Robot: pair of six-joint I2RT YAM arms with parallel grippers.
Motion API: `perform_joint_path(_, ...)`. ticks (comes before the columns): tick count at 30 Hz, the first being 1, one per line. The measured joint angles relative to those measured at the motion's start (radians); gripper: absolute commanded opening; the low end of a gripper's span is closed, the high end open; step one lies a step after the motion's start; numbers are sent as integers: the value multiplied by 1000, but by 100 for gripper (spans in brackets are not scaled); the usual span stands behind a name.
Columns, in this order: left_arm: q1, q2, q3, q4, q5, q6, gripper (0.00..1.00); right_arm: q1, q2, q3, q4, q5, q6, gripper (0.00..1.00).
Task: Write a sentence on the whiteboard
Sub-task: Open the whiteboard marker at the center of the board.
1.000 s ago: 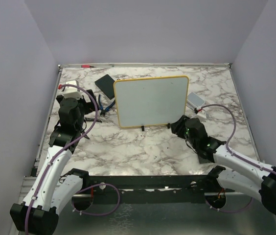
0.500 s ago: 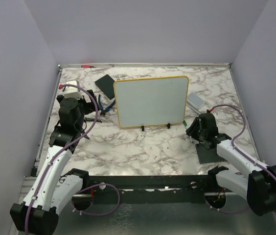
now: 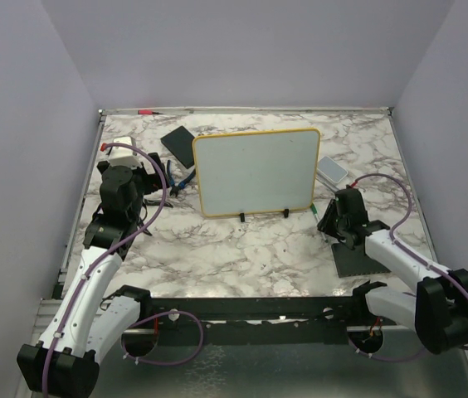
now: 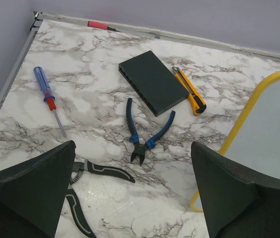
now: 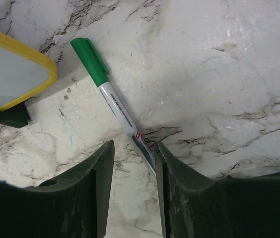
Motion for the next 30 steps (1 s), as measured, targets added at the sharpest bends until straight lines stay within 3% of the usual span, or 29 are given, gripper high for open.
perform_joint_path(22, 0, 0, 0, 0, 2, 0, 99, 42, 83, 14, 7, -36, 11, 32)
perform_joint_path(30, 0, 0, 0, 0, 2, 0, 99, 109, 136, 61, -16, 36, 30, 32)
